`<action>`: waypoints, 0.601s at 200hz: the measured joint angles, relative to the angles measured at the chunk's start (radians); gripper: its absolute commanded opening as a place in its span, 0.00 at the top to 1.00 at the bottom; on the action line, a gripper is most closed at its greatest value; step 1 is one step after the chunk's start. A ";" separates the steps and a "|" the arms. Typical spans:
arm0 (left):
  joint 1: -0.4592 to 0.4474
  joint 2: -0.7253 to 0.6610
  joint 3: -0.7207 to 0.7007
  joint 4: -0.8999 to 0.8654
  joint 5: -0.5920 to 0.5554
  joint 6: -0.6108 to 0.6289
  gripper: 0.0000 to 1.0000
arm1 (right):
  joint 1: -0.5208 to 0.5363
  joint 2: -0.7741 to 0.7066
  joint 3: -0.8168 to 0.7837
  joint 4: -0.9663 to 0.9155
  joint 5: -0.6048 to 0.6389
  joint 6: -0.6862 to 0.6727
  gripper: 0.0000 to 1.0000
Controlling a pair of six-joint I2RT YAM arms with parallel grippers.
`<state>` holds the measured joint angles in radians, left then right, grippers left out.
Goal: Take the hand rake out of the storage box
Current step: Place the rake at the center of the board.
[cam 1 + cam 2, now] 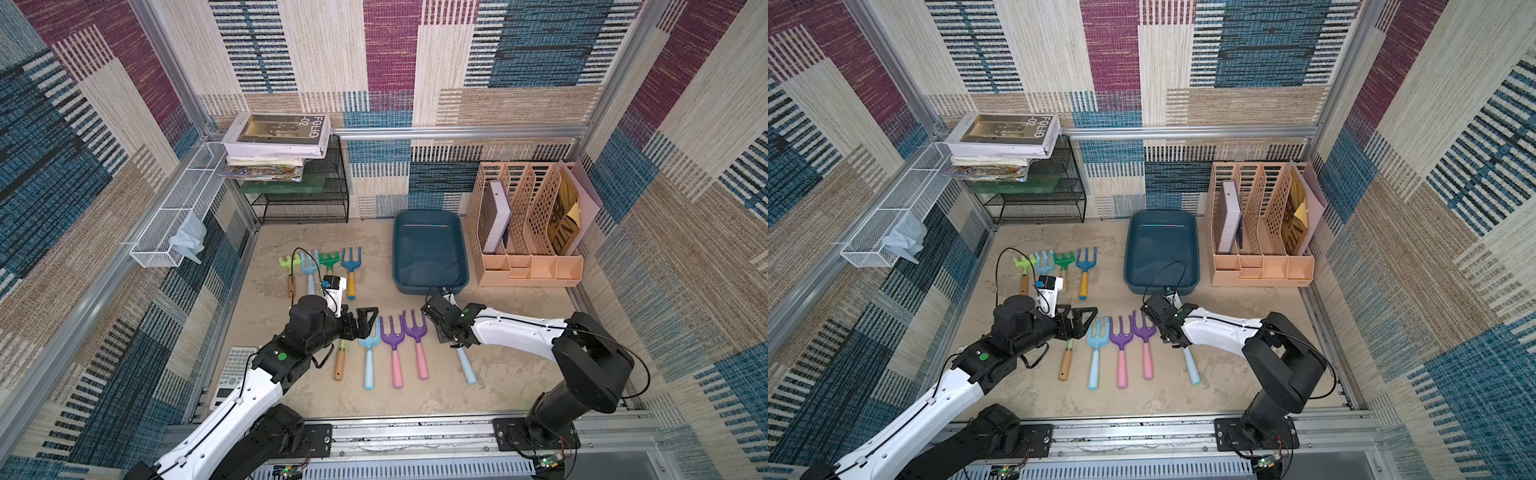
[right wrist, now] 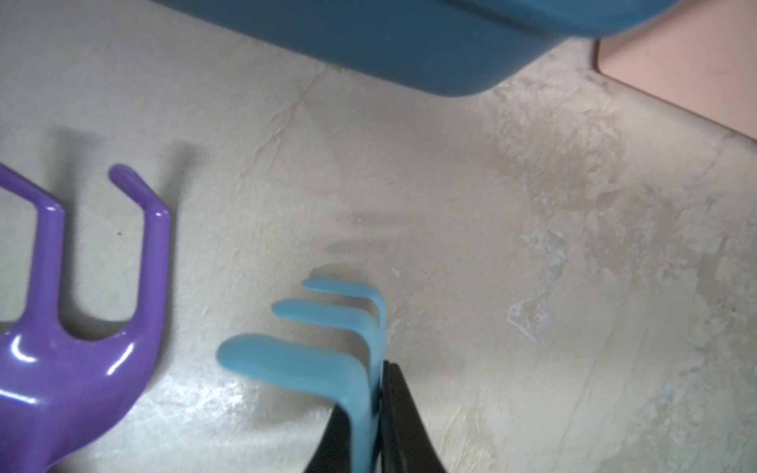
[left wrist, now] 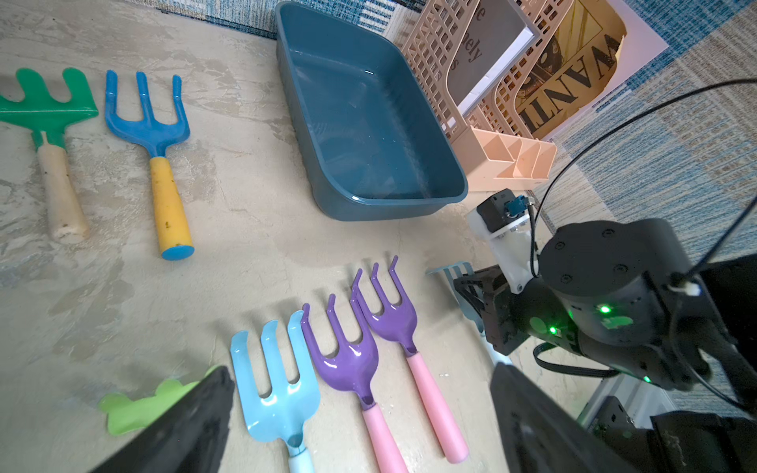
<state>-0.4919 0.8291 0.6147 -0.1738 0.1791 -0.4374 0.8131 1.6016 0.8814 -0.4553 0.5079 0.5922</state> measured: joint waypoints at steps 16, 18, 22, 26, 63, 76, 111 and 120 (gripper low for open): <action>0.000 0.000 0.000 0.000 0.000 0.000 0.00 | -0.020 -0.020 -0.002 0.006 -0.033 -0.009 1.00; 0.000 0.000 0.000 0.000 0.000 0.000 0.00 | -0.025 -0.026 -0.003 0.008 -0.041 -0.011 1.00; 0.000 0.000 0.000 0.000 0.000 0.000 0.00 | -0.034 -0.037 -0.003 0.013 -0.055 -0.018 1.00; 0.000 0.000 0.000 0.000 0.000 0.000 0.00 | -0.042 -0.048 -0.004 0.018 -0.066 -0.021 1.00; 0.000 -0.007 -0.004 -0.002 0.000 0.000 0.00 | -0.164 -0.192 -0.125 0.223 -0.286 -0.041 1.00; 0.000 -0.007 -0.007 -0.002 0.000 0.000 0.00 | -0.206 -0.199 -0.183 0.304 -0.369 -0.033 1.00; 0.000 -0.006 -0.007 -0.006 0.000 0.002 0.00 | -0.246 -0.150 -0.259 0.471 -0.564 0.000 0.94; 0.000 -0.006 -0.007 -0.005 0.000 0.003 0.00 | -0.251 -0.134 -0.262 0.503 -0.592 0.005 0.86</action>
<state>-0.4919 0.8227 0.6079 -0.1791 0.1791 -0.4339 0.5625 1.4677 0.6197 0.0475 -0.0845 0.5976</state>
